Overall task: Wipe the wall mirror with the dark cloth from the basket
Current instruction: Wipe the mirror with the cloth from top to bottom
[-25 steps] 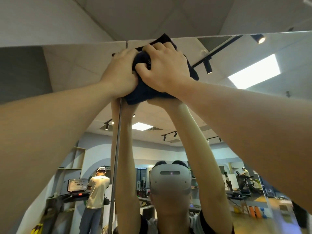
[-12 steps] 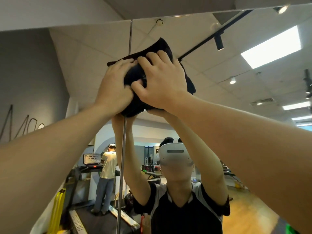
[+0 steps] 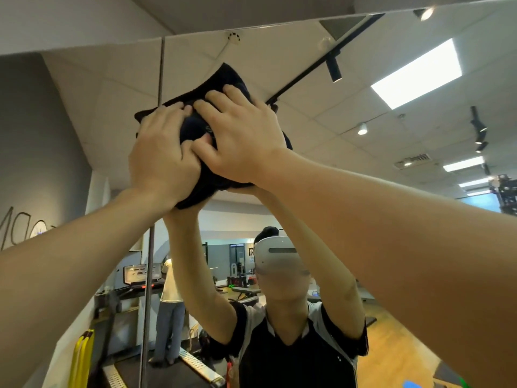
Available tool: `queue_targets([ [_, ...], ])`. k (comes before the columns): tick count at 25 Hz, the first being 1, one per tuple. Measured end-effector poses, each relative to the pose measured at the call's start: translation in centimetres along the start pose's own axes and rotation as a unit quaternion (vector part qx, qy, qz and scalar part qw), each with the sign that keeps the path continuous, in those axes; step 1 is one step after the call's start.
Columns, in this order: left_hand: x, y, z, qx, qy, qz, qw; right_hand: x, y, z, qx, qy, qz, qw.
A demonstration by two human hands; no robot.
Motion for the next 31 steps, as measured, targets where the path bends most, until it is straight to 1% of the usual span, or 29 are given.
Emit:
queue_targets([
  [8,-0.6,2.6,4.2,0.001,0.004,0.009,1.0,1.6,-0.7,4.4,-0.007,0.013,0.037,0.999],
  [13,-1.4,5.4,8.2,0.004,0.018,0.007,1.0,3.5,-1.7,9.1,0.002,0.025,0.014,1.0],
  [16,-2.0,7.9,11.5,0.01,0.02,0.012,1.0,5.0,-2.5,13.0,0.005,0.032,-0.002,0.999],
  [19,-2.4,10.7,15.3,0.022,0.028,0.01,0.999,6.9,-3.3,17.3,-0.002,0.041,0.0,0.999],
  [26,-3.6,17.7,25.1,0.035,0.049,-0.014,0.998,11.9,-5.5,28.2,0.005,0.068,0.017,0.998],
  [31,-4.7,22.9,32.2,0.034,0.056,-0.039,0.997,15.2,-6.8,36.1,0.012,0.094,-0.005,0.996],
])
Point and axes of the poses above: each hand's wrist, its own x-axis away from the middle knuckle, its own y-axis out of the palm, z = x × y, the point moved 5 cm from there along -x, towards the middle knuckle, and after that the axes turned 10 degrees about x, right-handed, at the moved point
